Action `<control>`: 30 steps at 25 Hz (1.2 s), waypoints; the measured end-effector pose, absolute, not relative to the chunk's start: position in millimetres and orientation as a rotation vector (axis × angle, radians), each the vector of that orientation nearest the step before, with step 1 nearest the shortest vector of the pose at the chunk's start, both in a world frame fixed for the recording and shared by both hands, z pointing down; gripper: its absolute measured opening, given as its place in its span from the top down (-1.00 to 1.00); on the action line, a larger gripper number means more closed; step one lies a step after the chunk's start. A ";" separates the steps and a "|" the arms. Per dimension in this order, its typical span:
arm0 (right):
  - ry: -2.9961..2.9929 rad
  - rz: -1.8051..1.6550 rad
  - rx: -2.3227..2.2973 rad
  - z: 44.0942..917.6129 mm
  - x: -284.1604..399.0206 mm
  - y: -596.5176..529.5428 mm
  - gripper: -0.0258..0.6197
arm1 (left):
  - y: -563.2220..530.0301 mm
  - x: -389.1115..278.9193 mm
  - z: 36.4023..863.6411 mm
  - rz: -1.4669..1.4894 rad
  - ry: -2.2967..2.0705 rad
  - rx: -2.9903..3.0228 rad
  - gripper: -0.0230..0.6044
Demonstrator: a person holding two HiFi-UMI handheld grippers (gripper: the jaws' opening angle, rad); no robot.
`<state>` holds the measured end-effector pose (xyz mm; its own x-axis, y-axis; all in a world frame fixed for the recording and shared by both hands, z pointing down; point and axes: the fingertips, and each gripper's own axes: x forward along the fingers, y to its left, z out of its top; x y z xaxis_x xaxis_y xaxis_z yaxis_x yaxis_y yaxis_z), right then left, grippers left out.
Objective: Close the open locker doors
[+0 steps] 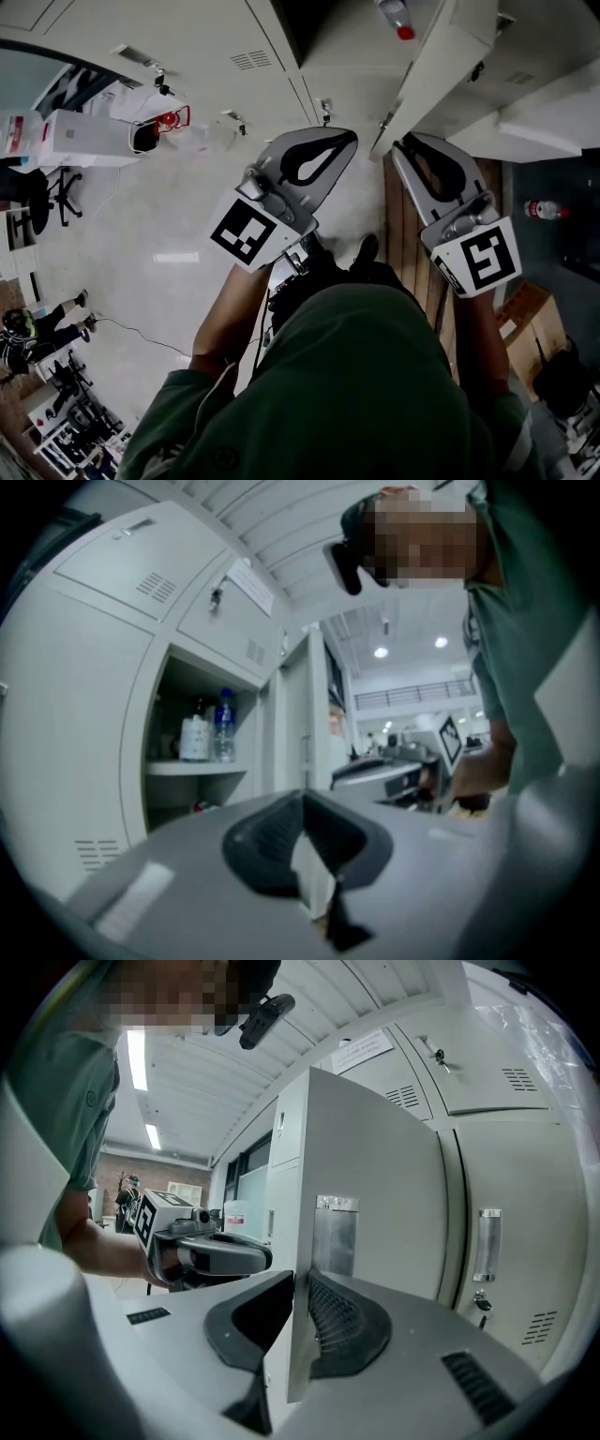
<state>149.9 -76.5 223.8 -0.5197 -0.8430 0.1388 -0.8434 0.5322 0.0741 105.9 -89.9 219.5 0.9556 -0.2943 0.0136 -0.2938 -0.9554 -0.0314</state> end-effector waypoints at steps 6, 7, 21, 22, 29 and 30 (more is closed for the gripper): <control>-2.603 0.007 1.443 220.7 129.8 -93.8 0.80 | -108.8 86.3 217.1 -0.026 0.488 -3.069 0.92; -2.602 0.007 1.442 220.4 126.9 -97.1 0.80 | -112.7 83.7 217.0 -0.027 0.492 -3.066 0.92; -2.583 0.027 1.468 221.1 89.1 -157.1 0.80 | -173.0 54.2 221.1 -0.012 0.547 -3.029 0.92; -2.580 0.025 1.469 221.2 87.3 -162.0 0.80 | -177.4 52.1 221.3 -0.012 0.552 -3.027 0.92; -2.557 -0.009 1.492 219.5 80.4 -193.9 0.80 | -205.3 38.9 220.6 0.008 0.591 -3.012 0.92; -2.553 -0.014 1.497 219.2 79.5 -198.9 0.80 | -208.8 37.1 220.8 0.012 0.596 -3.011 0.92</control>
